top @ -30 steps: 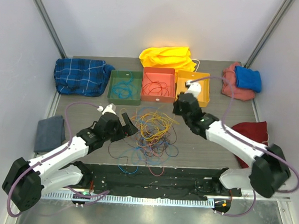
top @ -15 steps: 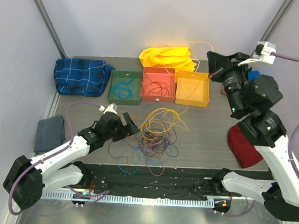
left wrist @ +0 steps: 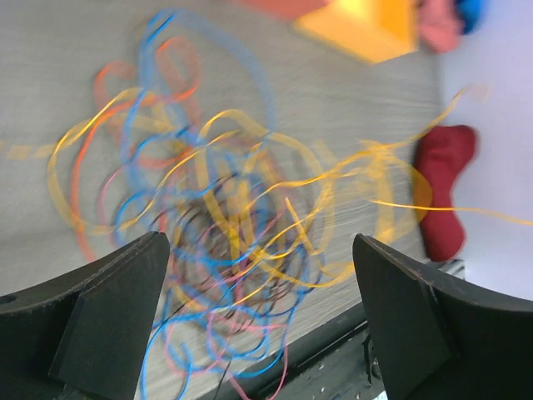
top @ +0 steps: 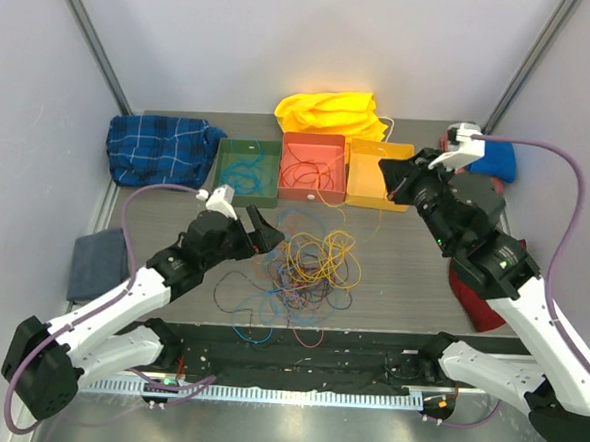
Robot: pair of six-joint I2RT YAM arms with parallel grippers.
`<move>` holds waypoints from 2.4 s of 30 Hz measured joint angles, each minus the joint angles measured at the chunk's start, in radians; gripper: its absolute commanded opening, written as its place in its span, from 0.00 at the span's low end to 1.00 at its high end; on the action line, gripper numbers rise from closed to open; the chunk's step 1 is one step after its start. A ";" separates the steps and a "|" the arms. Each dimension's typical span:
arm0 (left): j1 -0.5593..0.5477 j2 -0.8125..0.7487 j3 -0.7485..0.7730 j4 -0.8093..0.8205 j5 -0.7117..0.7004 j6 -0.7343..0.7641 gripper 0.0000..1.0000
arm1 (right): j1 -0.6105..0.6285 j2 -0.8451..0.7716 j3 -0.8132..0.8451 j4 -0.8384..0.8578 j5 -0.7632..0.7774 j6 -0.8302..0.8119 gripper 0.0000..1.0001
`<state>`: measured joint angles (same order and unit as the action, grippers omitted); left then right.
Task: Untangle the cables
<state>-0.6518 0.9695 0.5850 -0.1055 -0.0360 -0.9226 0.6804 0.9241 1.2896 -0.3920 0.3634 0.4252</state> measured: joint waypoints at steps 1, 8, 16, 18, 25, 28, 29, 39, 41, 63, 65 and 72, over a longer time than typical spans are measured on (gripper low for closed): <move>-0.011 -0.014 0.005 0.028 -0.001 0.025 0.99 | 0.000 0.005 -0.013 -0.004 -0.006 0.004 0.01; -0.122 0.071 0.094 0.191 0.010 0.142 0.97 | 0.000 -0.002 -0.024 -0.020 -0.043 0.023 0.01; -0.204 0.283 0.146 0.250 0.064 0.172 0.94 | 0.000 -0.010 0.012 -0.021 -0.067 0.022 0.01; -0.219 0.309 0.146 0.250 0.068 0.177 0.93 | 0.000 -0.013 0.021 -0.023 -0.070 0.022 0.01; -0.251 0.373 0.147 0.271 0.095 0.192 0.86 | 0.000 -0.016 0.063 -0.030 -0.079 0.021 0.01; -0.265 0.428 0.158 0.284 0.104 0.194 0.67 | 0.000 -0.011 0.082 -0.031 -0.093 0.022 0.01; -0.266 0.451 0.165 0.287 0.109 0.195 0.59 | 0.000 -0.007 0.090 -0.031 -0.098 0.022 0.01; -0.269 0.560 0.248 0.246 0.106 0.194 0.01 | 0.000 0.050 0.297 -0.059 -0.100 -0.026 0.01; -0.269 0.517 0.245 0.195 0.061 0.195 0.01 | 0.000 0.055 0.361 -0.054 -0.085 -0.049 0.01; -0.139 0.277 0.181 -0.304 -0.277 0.146 0.56 | 0.000 0.020 0.436 0.019 0.010 -0.135 0.01; -0.139 0.277 0.182 -0.310 -0.274 0.145 0.79 | 0.000 0.004 0.390 0.019 0.019 -0.135 0.01; -0.139 0.227 0.177 -0.318 -0.276 0.135 1.00 | 0.000 -0.004 0.237 0.026 0.090 -0.136 0.01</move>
<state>-0.7910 1.1961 0.7624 -0.4232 -0.3122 -0.7872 0.6804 0.9199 1.5265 -0.3664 0.4530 0.2893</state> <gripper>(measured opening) 0.994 0.036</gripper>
